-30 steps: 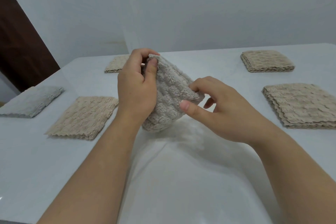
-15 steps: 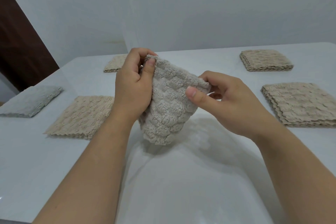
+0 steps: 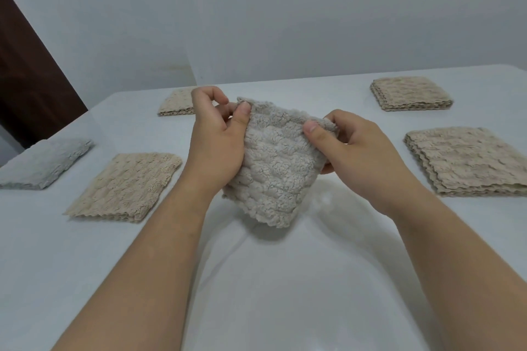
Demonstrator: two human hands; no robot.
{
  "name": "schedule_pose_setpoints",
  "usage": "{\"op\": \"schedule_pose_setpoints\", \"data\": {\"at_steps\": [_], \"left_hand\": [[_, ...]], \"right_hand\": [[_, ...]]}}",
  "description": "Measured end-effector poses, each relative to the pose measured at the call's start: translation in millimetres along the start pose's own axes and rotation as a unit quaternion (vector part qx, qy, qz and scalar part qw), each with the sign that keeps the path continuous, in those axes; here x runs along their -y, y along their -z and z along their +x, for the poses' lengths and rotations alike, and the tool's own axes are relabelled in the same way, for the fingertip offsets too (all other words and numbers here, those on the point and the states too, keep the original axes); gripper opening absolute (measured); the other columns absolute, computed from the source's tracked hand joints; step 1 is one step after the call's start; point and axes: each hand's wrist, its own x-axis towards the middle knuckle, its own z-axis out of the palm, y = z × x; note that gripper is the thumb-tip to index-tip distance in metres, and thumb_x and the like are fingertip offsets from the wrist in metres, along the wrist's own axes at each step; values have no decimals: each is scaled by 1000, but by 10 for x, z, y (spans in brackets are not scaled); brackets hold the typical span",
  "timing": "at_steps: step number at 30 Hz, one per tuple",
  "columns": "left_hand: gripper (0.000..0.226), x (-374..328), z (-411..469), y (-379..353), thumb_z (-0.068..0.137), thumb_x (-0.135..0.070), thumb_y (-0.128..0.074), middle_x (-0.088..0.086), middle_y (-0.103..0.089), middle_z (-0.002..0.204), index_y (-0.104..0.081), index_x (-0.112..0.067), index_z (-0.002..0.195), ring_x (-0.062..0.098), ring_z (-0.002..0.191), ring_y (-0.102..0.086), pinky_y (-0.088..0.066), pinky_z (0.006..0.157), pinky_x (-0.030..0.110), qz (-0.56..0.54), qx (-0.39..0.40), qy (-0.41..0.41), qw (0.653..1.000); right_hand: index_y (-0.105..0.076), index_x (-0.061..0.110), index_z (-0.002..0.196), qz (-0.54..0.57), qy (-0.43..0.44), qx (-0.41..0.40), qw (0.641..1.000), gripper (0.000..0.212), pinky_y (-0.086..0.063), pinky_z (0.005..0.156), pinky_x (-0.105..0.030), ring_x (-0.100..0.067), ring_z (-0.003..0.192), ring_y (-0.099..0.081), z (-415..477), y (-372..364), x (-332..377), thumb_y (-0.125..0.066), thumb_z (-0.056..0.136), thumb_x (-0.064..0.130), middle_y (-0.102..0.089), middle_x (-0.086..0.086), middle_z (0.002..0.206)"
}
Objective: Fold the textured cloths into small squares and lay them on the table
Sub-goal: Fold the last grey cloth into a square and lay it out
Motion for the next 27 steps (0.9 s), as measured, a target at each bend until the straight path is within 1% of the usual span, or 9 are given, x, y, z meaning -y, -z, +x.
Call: {"op": "schedule_pose_setpoints", "data": {"at_steps": [2,4,7,11,14,18,20,23,27], "left_hand": [[24,-28,2,2,93,-34,-55,7,-66,108,-39,-51,89,27,97,-67,-54,92,58,-6,23,9,1000],[27,-51,14,7,92,-21,-52,-2,-60,94,-48,-46,83,23,84,-55,-50,78,48,-38,57,21,997],[39,-98,-7,28,92,-3,-47,-7,-62,85,-65,-33,75,21,80,-53,-43,71,35,-60,106,14,992],[28,-97,-38,11,100,-8,-56,0,-76,109,-79,-25,101,26,104,-70,-58,93,42,-83,120,38,989],[24,-43,-42,-11,98,-19,-62,-9,-64,125,-73,-25,119,8,121,-60,-45,110,31,16,132,-41,990],[28,-17,-43,-8,101,-23,-62,-15,-56,129,-67,-29,127,-4,125,-52,-39,110,20,97,142,-93,981],[27,-8,-33,-9,102,-24,-61,-19,-59,129,-68,-32,127,-3,124,-54,-43,111,29,93,145,-64,983],[24,41,3,-10,101,-22,-62,-21,-63,127,-73,-36,117,5,125,-59,-50,107,39,29,105,58,992],[19,78,44,18,99,-11,-62,7,-71,122,-74,-21,108,22,108,-73,-59,95,45,-115,11,238,964]], "right_hand": [[-58,5,88,17,-12,-18,1000,57,-58,76,-58,-37,80,-67,22,-6,-17,-61,84,62,-67,-18,86],[-57,2,90,40,-26,-34,998,59,-58,74,-59,-41,83,-66,40,-1,-26,-61,82,61,-66,-21,88],[-58,1,89,80,-50,-50,994,47,-62,71,-52,-30,76,-68,54,4,-16,-65,91,47,-66,-24,93],[-57,-1,88,106,-64,-53,991,43,-63,66,-47,-22,72,-62,54,-2,-13,-67,94,40,-64,-25,90],[-57,-4,89,133,-75,-49,987,42,-61,61,-41,-21,72,-63,61,-7,-21,-68,95,37,-62,-14,81],[-58,-5,95,155,-114,-52,980,49,-59,60,-36,-27,76,-67,87,4,-54,-69,91,42,-67,-16,88],[-62,1,99,177,-147,-44,972,46,-60,61,-37,-33,85,-72,90,-10,-65,-69,90,45,-72,-18,100],[-60,14,115,257,-194,-15,947,36,-57,63,-33,-23,77,-73,49,-96,-11,-66,96,44,-73,-10,106],[-42,31,146,315,-222,57,921,63,-59,85,-43,-28,91,-76,-13,-196,-1,-67,92,51,-65,-5,128]]}}
